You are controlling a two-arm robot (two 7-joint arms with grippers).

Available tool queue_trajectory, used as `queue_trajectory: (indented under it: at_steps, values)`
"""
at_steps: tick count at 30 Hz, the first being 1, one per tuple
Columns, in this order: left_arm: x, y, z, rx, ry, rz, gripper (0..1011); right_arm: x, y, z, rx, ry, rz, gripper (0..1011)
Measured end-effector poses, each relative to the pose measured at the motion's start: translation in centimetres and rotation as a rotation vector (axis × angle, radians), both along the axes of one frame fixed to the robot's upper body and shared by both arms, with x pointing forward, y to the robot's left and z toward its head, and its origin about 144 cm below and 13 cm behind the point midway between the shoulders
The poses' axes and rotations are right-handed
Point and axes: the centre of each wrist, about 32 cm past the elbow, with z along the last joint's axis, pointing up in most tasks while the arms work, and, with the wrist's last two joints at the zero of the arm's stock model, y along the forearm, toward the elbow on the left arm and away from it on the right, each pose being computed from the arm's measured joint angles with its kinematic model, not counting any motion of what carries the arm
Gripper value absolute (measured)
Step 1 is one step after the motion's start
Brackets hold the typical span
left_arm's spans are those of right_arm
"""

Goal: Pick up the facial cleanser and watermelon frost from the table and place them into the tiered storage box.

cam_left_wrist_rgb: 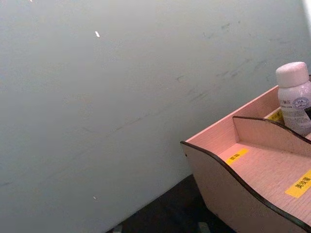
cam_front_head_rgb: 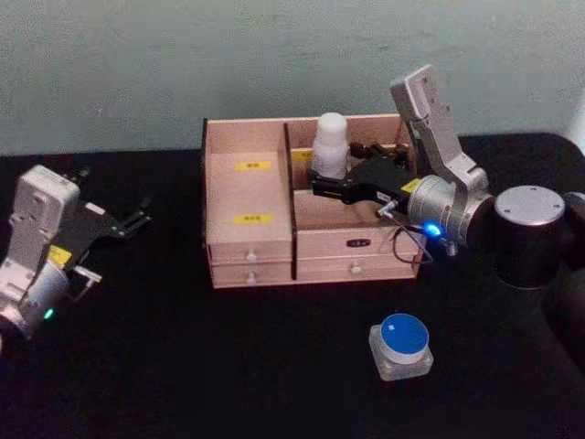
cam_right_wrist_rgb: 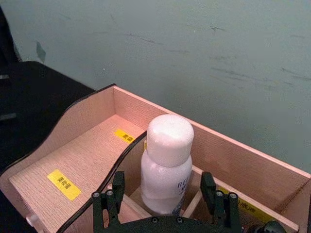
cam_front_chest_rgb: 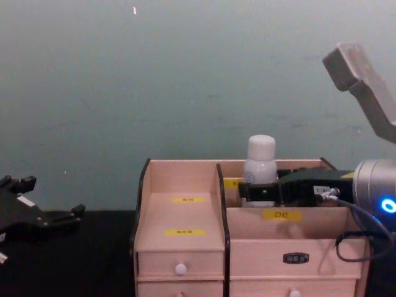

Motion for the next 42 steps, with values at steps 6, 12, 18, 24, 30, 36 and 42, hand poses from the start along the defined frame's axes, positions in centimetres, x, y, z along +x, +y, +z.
queue_trajectory:
  at_steps: [6, 12, 18, 24, 30, 36, 42]
  values:
    - [0.0, 0.0, 0.0, 0.0, 0.0, 0.0, 1001, 0.0, 0.0, 0.0, 0.0, 0.0, 0.0, 1000]
    - [0.0, 0.0, 0.0, 0.0, 0.0, 0.0, 1001, -0.6, -0.3, 1.1, 0.014, -0.035, 0.008, 1000]
    - [0.0, 0.0, 0.0, 0.0, 0.0, 0.0, 1001, -2.5, -1.1, 2.7, 0.027, -0.076, 0.045, 1000]
    - [0.0, 0.0, 0.0, 0.0, 0.0, 0.0, 1001, -5.4, -2.8, 3.6, 0.031, -0.095, 0.107, 1000]
    - [0.0, 0.0, 0.0, 0.0, 0.0, 0.0, 1001, -8.4, -4.6, 3.5, 0.004, -0.083, 0.182, 1000]
    - [0.0, 0.0, 0.0, 0.0, 0.0, 0.0, 1001, -11.0, -6.0, 2.9, -0.042, -0.008, 0.237, 1000]
    - [0.0, 0.0, 0.0, 0.0, 0.0, 0.0, 1001, -12.8, -6.8, 2.1, -0.09, 0.096, 0.277, 1000]
